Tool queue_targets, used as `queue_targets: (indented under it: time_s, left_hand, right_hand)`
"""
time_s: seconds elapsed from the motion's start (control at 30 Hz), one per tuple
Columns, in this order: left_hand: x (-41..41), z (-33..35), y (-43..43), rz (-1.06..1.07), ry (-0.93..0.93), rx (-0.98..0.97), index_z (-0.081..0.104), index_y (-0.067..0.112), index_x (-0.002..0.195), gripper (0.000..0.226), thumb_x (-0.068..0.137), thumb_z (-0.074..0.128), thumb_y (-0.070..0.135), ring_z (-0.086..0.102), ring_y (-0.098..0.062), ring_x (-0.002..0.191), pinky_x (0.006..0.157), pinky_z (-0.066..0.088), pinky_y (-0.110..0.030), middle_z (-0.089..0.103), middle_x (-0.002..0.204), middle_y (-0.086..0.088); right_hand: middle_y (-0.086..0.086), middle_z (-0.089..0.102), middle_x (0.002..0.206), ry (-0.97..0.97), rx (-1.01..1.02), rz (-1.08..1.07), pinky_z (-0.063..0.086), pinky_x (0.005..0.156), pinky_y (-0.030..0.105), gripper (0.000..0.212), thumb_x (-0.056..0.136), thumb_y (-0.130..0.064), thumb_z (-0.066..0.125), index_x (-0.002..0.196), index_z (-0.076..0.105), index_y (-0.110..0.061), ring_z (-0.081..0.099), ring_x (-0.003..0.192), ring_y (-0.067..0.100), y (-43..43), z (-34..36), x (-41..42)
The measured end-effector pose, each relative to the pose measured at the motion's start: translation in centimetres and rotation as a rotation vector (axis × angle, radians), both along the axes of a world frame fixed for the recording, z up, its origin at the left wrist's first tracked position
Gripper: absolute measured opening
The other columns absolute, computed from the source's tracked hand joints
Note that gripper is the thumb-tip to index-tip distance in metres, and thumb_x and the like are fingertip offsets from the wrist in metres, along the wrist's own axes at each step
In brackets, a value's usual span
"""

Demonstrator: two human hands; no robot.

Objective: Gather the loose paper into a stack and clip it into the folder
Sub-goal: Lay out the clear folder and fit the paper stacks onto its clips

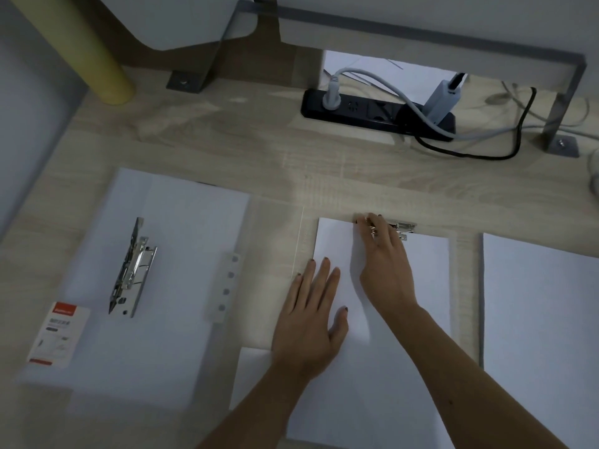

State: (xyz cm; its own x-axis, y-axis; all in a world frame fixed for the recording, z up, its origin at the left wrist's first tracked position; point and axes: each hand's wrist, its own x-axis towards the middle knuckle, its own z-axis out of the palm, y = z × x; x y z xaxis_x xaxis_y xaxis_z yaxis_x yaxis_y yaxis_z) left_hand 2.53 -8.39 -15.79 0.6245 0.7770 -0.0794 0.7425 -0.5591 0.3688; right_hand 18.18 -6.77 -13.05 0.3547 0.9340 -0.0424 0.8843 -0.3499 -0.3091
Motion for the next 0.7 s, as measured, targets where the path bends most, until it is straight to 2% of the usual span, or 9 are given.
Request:
queue_targets:
  time_s: [0.1,0.23,0.3,0.37,0.47,0.57,0.63,0.7]
  left_hand:
    - [-0.1,0.3,0.0,0.004,-0.003,0.003,0.022,0.019,0.148,0.058,0.096,0.025,0.045,0.008,-0.017,0.147,0.118,0.011,-0.034,0.017,0.157,0.001]
    - [0.1,0.5,-0.2,-0.016,0.038,0.057,0.028,0.015,0.146,0.057,0.096,0.026,0.042,0.015,-0.02,0.146,0.115,0.019,-0.037,0.023,0.156,-0.002]
    - [0.1,0.4,-0.3,-0.009,0.052,0.08,0.031,0.013,0.145,0.056,0.095,0.028,0.039,0.016,-0.022,0.145,0.114,0.02,-0.039,0.024,0.155,-0.004]
    - [0.7,0.8,-0.7,0.022,0.079,0.108,0.034,0.008,0.143,0.055,0.094,0.029,0.033,0.017,-0.024,0.144,0.113,0.019,-0.042,0.026,0.154,-0.008]
    - [4.4,2.4,-3.2,-0.026,0.034,0.111,0.033,0.004,0.142,0.052,0.095,0.027,0.025,0.017,-0.029,0.144,0.112,0.017,-0.045,0.026,0.154,-0.012]
    - [9.8,3.9,-6.8,-0.219,-0.03,0.045,0.033,0.004,0.142,0.055,0.099,0.008,0.029,0.023,-0.026,0.143,0.114,0.017,-0.043,0.03,0.152,-0.01]
    - [13.0,4.1,-9.0,-0.319,-0.004,0.033,0.039,0.005,0.139,0.061,0.099,0.003,0.031,0.033,-0.023,0.139,0.114,0.028,-0.041,0.039,0.148,-0.009]
    - [15.3,3.9,-10.5,-0.382,0.063,0.017,0.043,0.005,0.136,0.064,0.098,0.001,0.033,0.039,-0.023,0.136,0.106,0.039,-0.043,0.044,0.145,-0.011]
  right_hand:
    - [0.018,0.037,0.146,0.062,0.065,-0.087,0.031,0.106,0.034,0.068,0.076,0.018,0.045,0.14,0.04,-0.006,0.038,0.132,0.034,-1.7,0.5,0.8]
    - [0.021,0.041,0.141,0.137,0.096,-0.306,0.036,0.105,0.041,0.056,0.082,0.011,0.045,0.135,0.046,-0.007,0.04,0.129,0.036,-7.1,0.8,3.4]
    - [0.023,0.047,0.132,0.183,0.079,-0.438,0.045,0.096,0.047,0.039,0.088,-0.007,0.049,0.127,0.052,-0.01,0.047,0.118,0.041,-10.5,0.7,6.0]
    - [0.025,0.053,0.122,0.224,0.066,-0.592,0.049,0.088,0.05,0.034,0.089,-0.02,0.047,0.12,0.053,-0.008,0.053,0.108,0.044,-13.5,1.0,8.7]
    - [0.029,0.051,0.124,0.175,0.006,-0.782,0.044,0.093,0.051,0.04,0.088,-0.008,0.049,0.128,0.049,-0.001,0.05,0.111,0.046,-17.9,1.9,12.4]
    - [0.034,0.048,0.127,0.151,-0.009,-0.91,0.04,0.101,0.053,0.048,0.084,0.002,0.055,0.131,0.045,0.006,0.047,0.115,0.048,-20.9,2.6,14.9]
    - [0.037,0.048,0.126,0.158,-0.011,-0.974,0.037,0.103,0.054,0.049,0.083,0.002,0.058,0.13,0.045,0.009,0.046,0.116,0.049,-22.3,2.7,16.4]
    - [0.036,0.05,0.124,0.192,-0.025,-1.019,0.036,0.102,0.054,0.045,0.084,-0.001,0.057,0.127,0.047,0.008,0.045,0.117,0.049,-23.4,2.8,17.6]
